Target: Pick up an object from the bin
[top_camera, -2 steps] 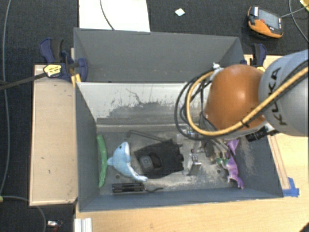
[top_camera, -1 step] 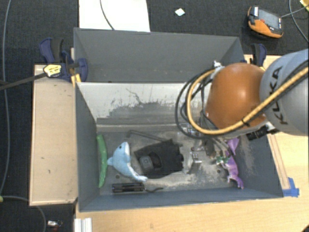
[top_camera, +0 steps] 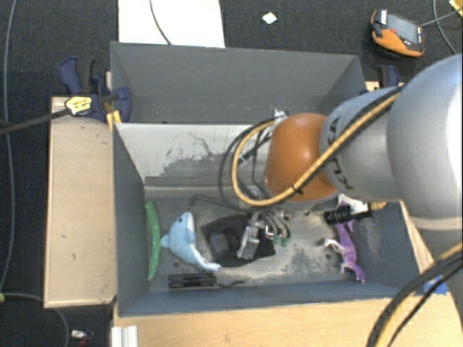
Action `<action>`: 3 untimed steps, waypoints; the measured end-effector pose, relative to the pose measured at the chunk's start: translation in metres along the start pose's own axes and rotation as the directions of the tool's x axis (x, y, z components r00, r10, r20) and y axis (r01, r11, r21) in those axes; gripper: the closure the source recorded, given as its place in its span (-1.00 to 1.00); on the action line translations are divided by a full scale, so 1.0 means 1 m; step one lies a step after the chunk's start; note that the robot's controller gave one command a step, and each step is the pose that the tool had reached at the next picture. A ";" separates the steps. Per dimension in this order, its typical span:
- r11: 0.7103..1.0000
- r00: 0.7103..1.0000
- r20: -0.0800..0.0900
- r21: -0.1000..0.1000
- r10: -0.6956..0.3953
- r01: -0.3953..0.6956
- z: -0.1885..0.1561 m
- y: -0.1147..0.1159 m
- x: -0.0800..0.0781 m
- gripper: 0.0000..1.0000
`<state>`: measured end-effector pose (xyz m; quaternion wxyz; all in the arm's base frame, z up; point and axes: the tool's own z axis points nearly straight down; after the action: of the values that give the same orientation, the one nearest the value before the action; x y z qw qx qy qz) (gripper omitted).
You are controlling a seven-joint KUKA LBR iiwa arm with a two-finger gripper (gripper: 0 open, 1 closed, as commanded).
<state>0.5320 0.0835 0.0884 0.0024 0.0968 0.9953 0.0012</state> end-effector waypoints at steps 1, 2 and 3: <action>0.902 0.902 0.004 0.002 -0.431 0.431 -0.009 -0.001 -0.015 -1.00; 0.972 0.972 -0.002 0.000 -0.236 0.236 0.007 0.001 -0.008 -1.00; 0.874 0.874 0.003 0.002 -0.486 0.486 0.015 -0.010 -0.010 -1.00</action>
Offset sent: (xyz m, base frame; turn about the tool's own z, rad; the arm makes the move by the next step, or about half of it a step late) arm 0.0037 0.0026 -0.0200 0.0236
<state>0.5401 0.0716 0.0738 0.0043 -0.1562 0.9877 0.0000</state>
